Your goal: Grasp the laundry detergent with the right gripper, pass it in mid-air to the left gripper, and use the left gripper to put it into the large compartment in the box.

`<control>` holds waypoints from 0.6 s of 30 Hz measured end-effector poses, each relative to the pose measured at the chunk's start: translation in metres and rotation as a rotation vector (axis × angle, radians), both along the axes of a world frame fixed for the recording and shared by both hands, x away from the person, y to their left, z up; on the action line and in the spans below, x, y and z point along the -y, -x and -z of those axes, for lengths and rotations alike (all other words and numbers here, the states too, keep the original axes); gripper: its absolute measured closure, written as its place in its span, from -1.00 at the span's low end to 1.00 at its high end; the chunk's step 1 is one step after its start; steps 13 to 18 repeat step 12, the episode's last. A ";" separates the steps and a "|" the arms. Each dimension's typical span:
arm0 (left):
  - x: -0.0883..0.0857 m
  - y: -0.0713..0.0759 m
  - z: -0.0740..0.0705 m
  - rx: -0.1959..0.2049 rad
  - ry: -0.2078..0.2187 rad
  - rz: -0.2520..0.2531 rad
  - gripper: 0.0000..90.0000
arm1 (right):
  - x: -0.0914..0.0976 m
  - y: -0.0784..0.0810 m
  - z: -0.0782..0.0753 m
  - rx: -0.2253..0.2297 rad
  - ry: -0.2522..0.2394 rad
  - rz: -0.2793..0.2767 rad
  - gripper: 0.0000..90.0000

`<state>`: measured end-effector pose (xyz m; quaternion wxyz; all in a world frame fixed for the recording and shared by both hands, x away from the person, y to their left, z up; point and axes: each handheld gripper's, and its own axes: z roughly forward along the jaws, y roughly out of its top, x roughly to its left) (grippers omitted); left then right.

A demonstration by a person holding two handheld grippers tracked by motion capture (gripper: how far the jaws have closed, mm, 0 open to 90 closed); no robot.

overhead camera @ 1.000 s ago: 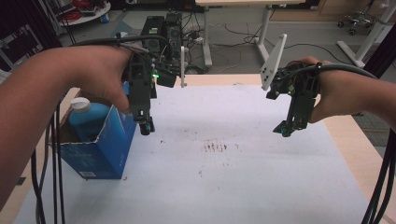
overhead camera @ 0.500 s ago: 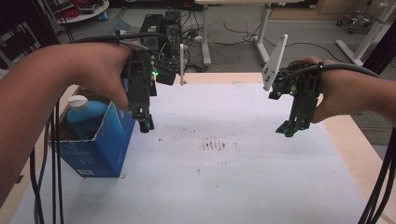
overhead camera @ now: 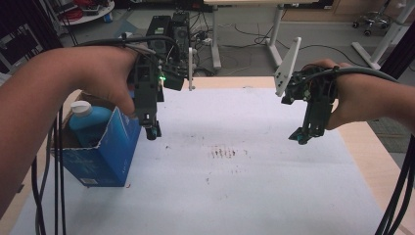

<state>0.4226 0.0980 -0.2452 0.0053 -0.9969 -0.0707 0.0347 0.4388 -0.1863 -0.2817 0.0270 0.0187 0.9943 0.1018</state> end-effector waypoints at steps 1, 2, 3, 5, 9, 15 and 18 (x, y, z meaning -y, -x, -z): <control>0.000 0.000 0.000 0.000 0.000 0.004 -0.96 | 0.000 0.000 0.000 0.002 -0.001 -0.002 -0.98; 0.000 0.000 0.000 0.001 -0.001 0.006 -0.96 | 0.001 0.000 0.000 0.003 -0.001 -0.002 -0.98; 0.000 0.000 0.000 0.002 -0.001 0.007 -0.96 | 0.001 0.000 0.000 0.002 0.000 -0.001 -0.98; 0.000 0.000 0.000 0.000 -0.004 0.006 -0.96 | 0.001 0.000 0.000 0.004 -0.001 0.002 -0.98; 0.000 0.000 0.001 0.002 -0.001 0.007 -0.96 | 0.001 0.000 -0.001 0.011 -0.003 -0.001 -0.98; 0.001 0.002 0.001 0.005 0.002 0.005 -0.96 | 0.000 0.002 -0.001 0.009 -0.006 0.006 -0.98; 0.001 0.002 0.001 0.005 0.002 0.005 -0.96 | 0.000 0.002 -0.001 0.009 -0.006 0.006 -0.98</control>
